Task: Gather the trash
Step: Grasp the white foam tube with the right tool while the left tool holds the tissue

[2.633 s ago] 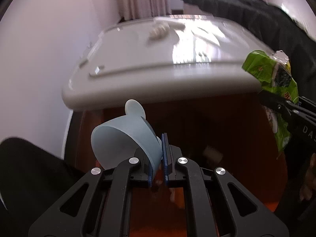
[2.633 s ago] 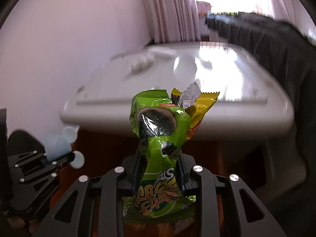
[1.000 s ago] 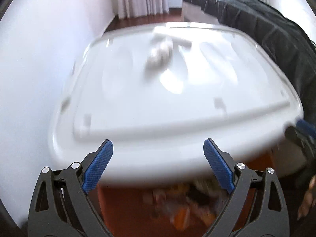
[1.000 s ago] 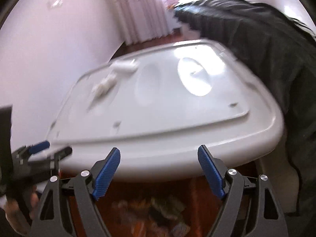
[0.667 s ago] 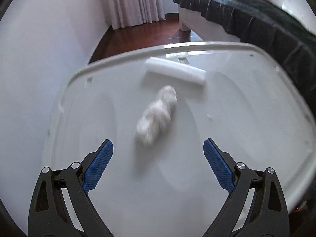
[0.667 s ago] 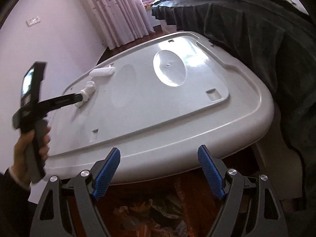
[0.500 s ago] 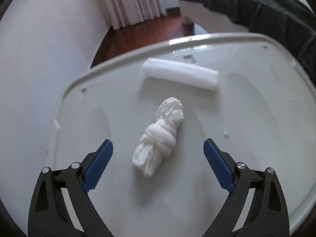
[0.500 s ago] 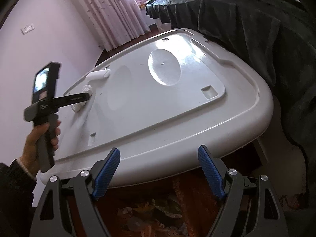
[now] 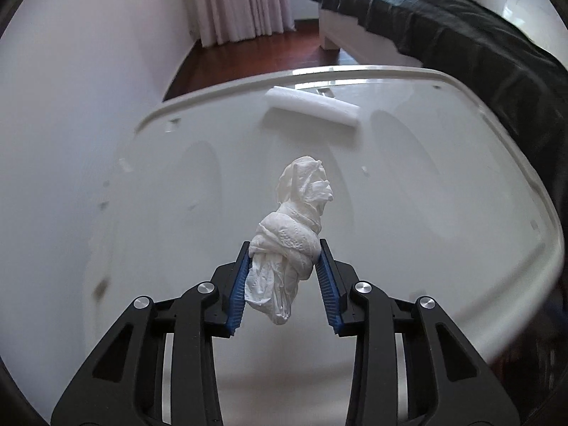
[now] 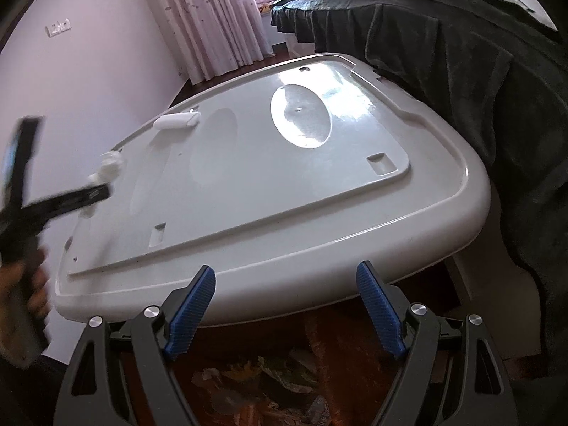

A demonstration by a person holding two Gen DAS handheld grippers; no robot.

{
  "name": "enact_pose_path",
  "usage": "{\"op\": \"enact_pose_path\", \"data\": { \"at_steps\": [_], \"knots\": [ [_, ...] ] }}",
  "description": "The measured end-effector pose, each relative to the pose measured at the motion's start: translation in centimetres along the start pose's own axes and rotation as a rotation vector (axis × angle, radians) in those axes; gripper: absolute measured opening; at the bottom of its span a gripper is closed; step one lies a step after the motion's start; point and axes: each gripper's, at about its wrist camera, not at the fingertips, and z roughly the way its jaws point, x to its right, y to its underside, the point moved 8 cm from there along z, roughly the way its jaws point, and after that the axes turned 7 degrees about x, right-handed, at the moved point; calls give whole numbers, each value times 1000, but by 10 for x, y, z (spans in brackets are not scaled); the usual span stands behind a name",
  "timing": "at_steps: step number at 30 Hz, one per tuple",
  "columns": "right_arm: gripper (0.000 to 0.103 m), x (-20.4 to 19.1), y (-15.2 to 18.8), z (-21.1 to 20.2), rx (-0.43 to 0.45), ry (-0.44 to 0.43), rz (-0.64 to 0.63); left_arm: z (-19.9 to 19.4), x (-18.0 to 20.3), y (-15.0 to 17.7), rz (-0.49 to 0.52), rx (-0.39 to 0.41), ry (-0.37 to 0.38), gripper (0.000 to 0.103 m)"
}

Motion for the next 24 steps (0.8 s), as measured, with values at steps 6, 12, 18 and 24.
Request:
{"op": "enact_pose_path", "data": {
  "at_steps": [6,12,18,24],
  "knots": [
    [81,-28,2,-6,41,-26,-93,5,-8,0,-43,68,-45,36],
    [85,-59,-43,-7,98,-95,-164,58,-16,-5,-150,-39,6,36],
    [86,-119,-135,55,141,-150,-390,71,-23,-1,-199,-80,3,36],
    [86,-177,-175,150,38,-195,-560,76,-26,-7,-210,-77,-12,36]
  ]
}}
